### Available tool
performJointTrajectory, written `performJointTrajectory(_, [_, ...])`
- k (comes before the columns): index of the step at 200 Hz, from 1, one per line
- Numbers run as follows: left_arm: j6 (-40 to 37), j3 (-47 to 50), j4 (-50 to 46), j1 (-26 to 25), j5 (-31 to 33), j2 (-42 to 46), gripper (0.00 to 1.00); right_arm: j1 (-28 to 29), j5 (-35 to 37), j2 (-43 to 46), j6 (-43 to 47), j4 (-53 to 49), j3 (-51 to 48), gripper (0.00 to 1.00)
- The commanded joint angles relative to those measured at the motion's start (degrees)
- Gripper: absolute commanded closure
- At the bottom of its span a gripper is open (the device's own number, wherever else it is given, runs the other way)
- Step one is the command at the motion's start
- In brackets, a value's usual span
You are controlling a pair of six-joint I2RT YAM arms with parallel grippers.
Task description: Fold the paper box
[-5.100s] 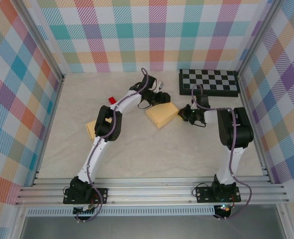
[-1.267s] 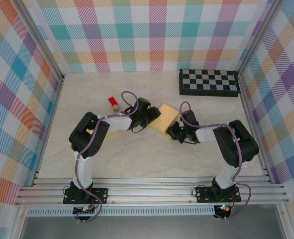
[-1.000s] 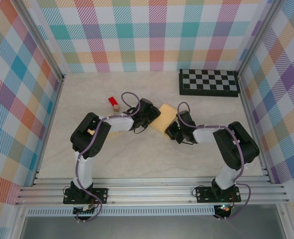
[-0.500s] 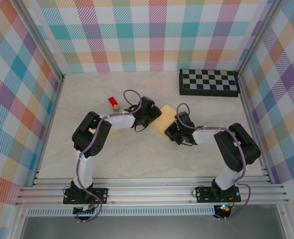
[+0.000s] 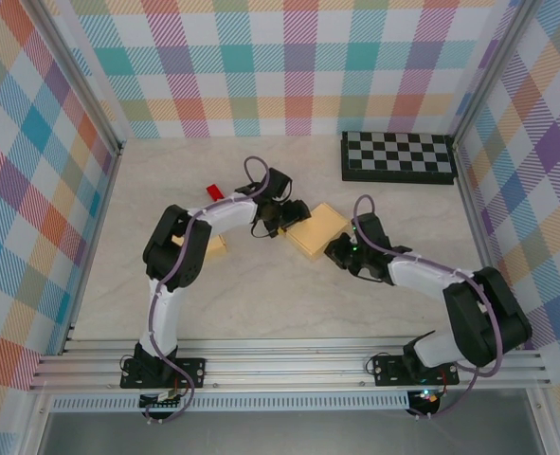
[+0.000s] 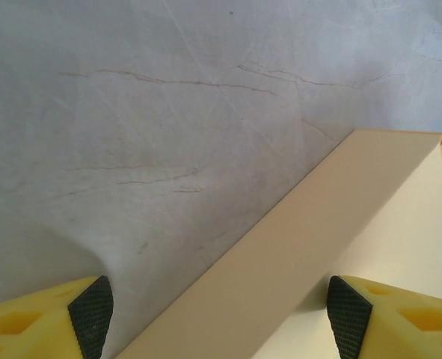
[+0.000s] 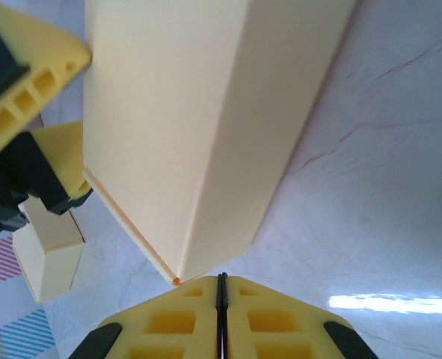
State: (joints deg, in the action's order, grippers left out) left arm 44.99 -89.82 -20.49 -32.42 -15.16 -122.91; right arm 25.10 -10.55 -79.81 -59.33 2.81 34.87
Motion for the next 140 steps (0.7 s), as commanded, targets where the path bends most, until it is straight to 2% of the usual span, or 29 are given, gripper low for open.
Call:
performJointTrajectory(1, [-6.7, -5.2, -6.4, 1.2, -0.7, -1.9, 0.22, -5.6, -1.6, 4.1, 6.8, -6.7, -1.1, 0.90])
performJointTrajectory(28, [-11.7, -12.3, -6.8, 1.2, -2.3, -4.4, 0.22, -12.5, -2.5, 4.8, 15.4, -10.5, 1.3, 0.90])
performJointTrajectory(59, [-15.3, -22.3, -8.5, 1.2, -5.5, -10.4, 0.22, -17.5, -9.1, -3.9, 21.6, -7.7, 6.5, 0.91])
performJointTrajectory(105, [-16.7, -37.8, -13.0, 0.5, -9.7, -21.4, 0.23, -18.9, -11.5, -14.5, 21.7, -2.0, 11.5, 0.92])
performJointTrajectory(140, [-16.4, -41.9, -13.8, -1.0, -10.8, -25.1, 0.22, -19.3, -14.1, -20.1, 21.7, 3.5, 12.9, 0.93])
